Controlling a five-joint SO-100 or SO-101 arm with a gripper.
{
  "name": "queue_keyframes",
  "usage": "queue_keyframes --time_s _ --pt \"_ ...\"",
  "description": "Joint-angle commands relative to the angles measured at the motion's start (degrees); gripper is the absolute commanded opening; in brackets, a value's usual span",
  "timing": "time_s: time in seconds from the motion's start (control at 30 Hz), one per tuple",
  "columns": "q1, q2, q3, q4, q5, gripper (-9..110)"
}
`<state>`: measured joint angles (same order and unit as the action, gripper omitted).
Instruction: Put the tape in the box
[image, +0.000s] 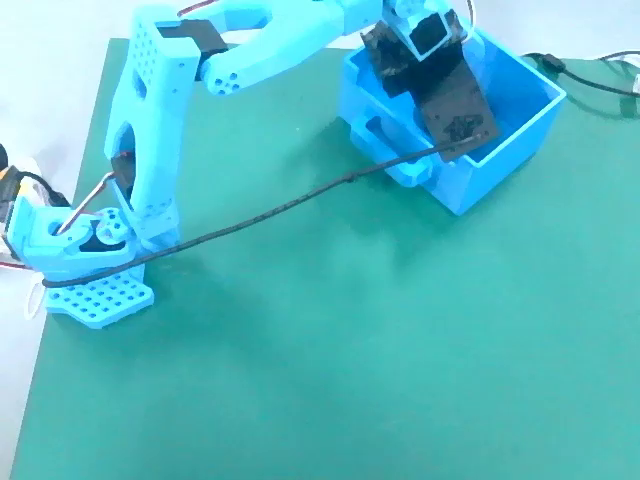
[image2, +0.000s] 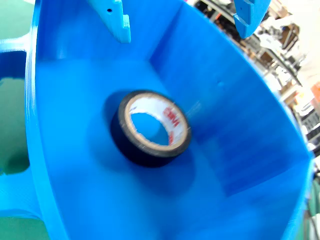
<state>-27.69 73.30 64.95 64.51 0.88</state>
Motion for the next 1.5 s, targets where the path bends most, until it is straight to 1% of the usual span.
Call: queue_keyframes --time_s 0.0,0.47,0.83,1.07,1.33,1.47 --pt "-0.79 1.67 -6.59 -0.62 -0.26 32" --pt "2.2 4.66 -6.59 0.88 -1.67 31" --pt "7.82 15.64 -6.59 5.8 -2.64 28" --pt "14.59 26.19 -6.06 12.74 -3.52 28" --pt "24.08 37.79 -5.63 25.93 -3.08 28" --pt "29.36 41.48 -4.13 30.5 -2.9 28"
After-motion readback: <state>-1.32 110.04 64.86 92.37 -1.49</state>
